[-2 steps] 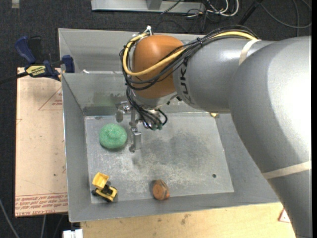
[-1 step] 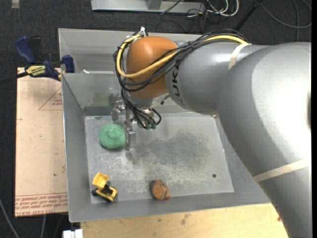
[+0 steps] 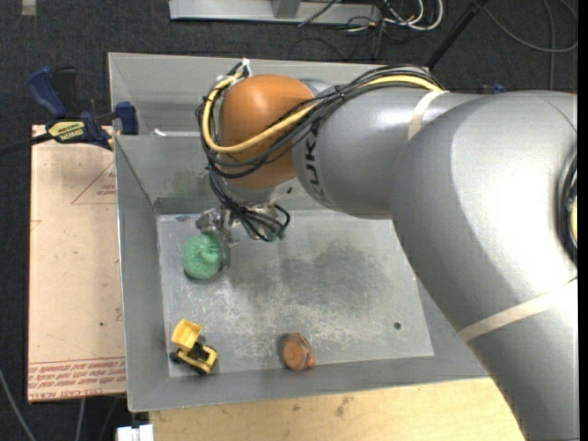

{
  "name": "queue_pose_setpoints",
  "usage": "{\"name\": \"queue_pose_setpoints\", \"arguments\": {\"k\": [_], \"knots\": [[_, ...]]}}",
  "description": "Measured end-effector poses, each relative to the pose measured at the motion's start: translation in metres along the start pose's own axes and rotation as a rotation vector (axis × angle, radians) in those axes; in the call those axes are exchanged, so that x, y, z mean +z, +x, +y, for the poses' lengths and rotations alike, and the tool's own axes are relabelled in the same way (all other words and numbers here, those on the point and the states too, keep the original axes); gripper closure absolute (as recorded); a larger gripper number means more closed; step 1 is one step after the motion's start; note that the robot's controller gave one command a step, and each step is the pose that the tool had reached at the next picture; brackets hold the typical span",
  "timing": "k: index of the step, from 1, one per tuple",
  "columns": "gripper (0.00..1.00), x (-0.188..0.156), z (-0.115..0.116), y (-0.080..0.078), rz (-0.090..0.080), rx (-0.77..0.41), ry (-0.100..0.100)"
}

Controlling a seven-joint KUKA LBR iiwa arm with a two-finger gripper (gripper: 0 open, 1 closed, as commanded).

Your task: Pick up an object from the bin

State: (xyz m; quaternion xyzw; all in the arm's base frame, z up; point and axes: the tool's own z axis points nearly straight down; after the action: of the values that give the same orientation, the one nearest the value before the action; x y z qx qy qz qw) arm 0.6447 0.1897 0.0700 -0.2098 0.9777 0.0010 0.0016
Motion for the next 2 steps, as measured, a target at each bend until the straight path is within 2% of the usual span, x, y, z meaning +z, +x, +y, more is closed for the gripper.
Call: {"name": "queue_pose_setpoints", "arguments": {"k": [2], "knots": [[1.0, -0.0021, -0.0001, 0.0032, 0.001, -0.007, -0.001]]}}
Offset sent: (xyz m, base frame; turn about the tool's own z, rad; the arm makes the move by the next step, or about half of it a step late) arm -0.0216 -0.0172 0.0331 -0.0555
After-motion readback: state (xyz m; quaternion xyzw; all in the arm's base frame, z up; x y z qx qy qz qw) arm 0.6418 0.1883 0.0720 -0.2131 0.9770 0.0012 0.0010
